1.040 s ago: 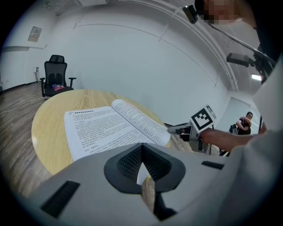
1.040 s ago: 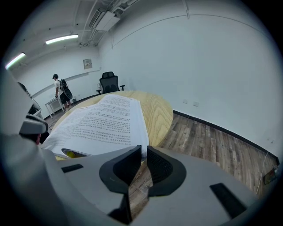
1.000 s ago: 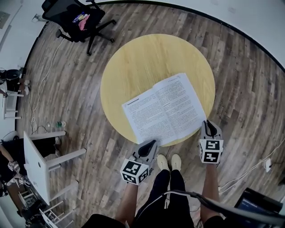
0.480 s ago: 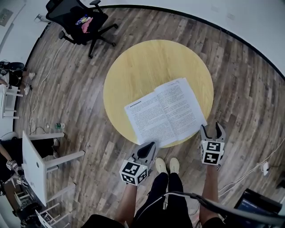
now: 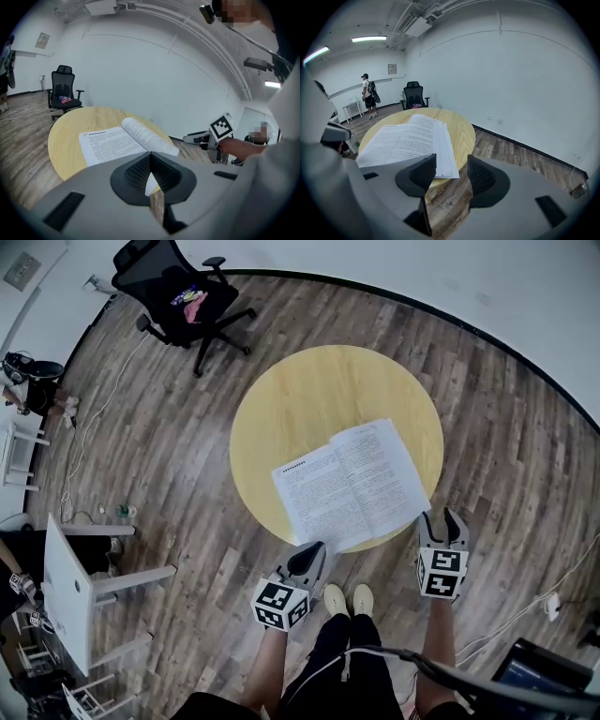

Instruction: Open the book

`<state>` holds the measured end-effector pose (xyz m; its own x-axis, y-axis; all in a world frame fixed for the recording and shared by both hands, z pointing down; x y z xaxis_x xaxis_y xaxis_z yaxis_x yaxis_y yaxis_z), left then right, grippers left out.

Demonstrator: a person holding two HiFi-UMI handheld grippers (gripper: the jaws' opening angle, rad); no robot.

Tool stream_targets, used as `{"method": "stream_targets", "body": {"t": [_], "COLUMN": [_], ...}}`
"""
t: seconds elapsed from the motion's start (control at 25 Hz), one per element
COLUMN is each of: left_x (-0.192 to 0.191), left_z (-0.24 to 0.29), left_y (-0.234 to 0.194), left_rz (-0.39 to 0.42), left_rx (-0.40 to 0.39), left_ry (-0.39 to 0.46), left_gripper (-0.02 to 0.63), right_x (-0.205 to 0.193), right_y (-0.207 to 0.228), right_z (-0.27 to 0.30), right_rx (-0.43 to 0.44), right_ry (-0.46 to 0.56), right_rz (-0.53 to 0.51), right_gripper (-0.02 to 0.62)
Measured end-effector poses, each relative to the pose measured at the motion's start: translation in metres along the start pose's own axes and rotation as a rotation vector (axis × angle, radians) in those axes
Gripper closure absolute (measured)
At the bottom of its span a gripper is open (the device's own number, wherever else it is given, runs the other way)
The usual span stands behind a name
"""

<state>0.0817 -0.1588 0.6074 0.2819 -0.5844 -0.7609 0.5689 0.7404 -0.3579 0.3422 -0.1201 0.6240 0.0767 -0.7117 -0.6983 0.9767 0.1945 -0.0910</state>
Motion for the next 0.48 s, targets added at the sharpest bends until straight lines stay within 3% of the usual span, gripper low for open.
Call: {"method": "stream_targets", "body": {"t": [0.04, 0.24, 0.48], "left_x": [0.002, 0.019, 0.046], "left_z": [-0.003, -0.022, -0.054], "left_y": [0.001, 0.009, 0.016], "left_rz": [0.002, 0.016, 0.040], "left_rx": [0.002, 0.012, 0.036], "left_ry": [0.008, 0.061, 0.129], "left_gripper": [0.607, 0.607, 0.607], "right_x": [0.004, 0.030, 0.059], "right_y": [-0.002, -0.007, -0.033], "right_z": [-0.005, -0.033, -0.070], "right_rx": [-0.001, -0.020, 0.032], "right_ry": [0.012, 0.091, 0.156], "right_rz": [-0.003, -0.012, -0.028], "right_gripper": [0.381, 0.558, 0.591]}}
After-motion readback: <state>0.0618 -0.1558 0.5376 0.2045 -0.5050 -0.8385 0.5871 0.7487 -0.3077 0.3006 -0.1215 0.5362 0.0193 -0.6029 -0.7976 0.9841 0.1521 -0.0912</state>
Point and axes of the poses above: the fingertips, and each gripper's own axes: z forward along the fingers, y to its right, x out of its top, the point moved 1 cm from there along -z, backward along the fingers, and after that the axes turned 4 degrees about -y, right-handed, at the moved point
